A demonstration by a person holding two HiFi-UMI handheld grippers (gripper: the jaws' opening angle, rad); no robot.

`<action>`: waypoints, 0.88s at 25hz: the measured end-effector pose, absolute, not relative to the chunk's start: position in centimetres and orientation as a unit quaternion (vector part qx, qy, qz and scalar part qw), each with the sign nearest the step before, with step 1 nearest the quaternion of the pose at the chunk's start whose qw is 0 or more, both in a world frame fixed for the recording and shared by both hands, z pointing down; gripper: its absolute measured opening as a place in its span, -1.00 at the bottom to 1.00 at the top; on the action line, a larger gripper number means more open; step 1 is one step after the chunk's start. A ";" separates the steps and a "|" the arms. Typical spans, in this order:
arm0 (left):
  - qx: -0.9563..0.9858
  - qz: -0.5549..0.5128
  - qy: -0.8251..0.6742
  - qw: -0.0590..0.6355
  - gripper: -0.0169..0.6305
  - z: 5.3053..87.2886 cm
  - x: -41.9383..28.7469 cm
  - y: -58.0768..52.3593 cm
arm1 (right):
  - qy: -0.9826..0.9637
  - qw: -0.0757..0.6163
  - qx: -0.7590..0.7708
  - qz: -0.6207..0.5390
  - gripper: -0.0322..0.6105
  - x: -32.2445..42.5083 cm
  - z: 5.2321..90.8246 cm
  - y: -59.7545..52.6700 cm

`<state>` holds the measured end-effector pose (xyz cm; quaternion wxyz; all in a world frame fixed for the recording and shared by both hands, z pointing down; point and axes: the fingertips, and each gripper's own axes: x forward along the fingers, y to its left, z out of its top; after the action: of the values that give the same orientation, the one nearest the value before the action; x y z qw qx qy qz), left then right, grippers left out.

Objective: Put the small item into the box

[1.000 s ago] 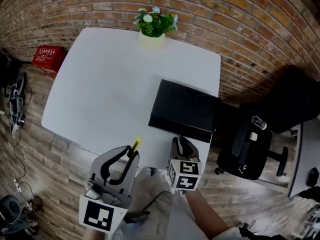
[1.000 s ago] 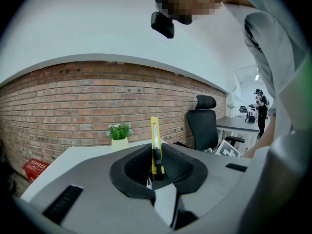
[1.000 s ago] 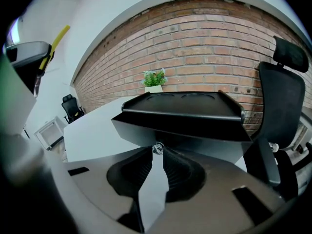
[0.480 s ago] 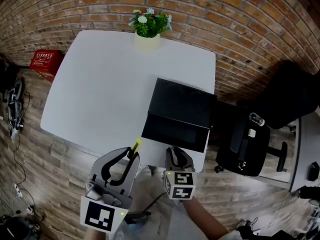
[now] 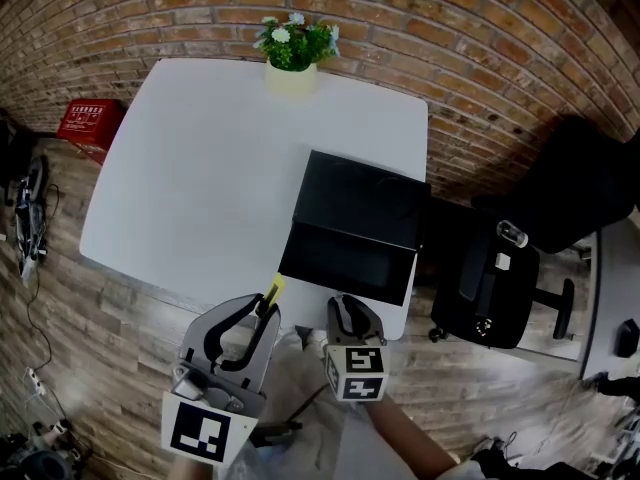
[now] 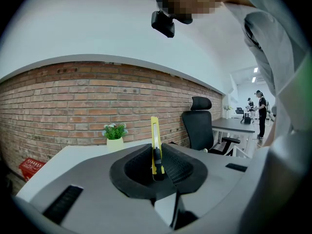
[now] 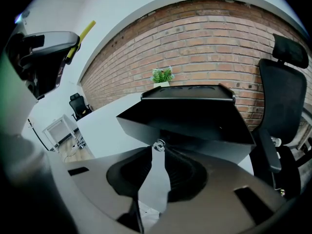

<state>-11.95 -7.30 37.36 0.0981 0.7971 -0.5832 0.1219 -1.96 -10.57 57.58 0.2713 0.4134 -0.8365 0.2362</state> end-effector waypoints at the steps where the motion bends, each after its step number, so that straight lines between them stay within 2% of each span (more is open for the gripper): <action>1: 0.797 0.121 -0.583 0.098 -0.72 37.3 -12.0 -7.3 | -0.838 0.269 0.409 0.242 -0.62 -2.1 57.6 -10.4; 9: 0.803 0.110 -0.580 0.077 -0.72 35.5 -11.6 -7.5 | -0.861 0.238 0.400 0.204 -0.62 -2.0 53.7 -9.6; 22: 0.834 0.067 -0.548 0.019 -0.72 29.5 -9.2 -8.6 | -0.859 0.120 0.491 0.079 -0.71 3.7 38.9 -14.7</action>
<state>-9.25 -8.56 29.52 0.0186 0.8339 -0.5476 0.0667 3.65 -14.69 38.88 0.1202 0.4910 -0.8592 0.0791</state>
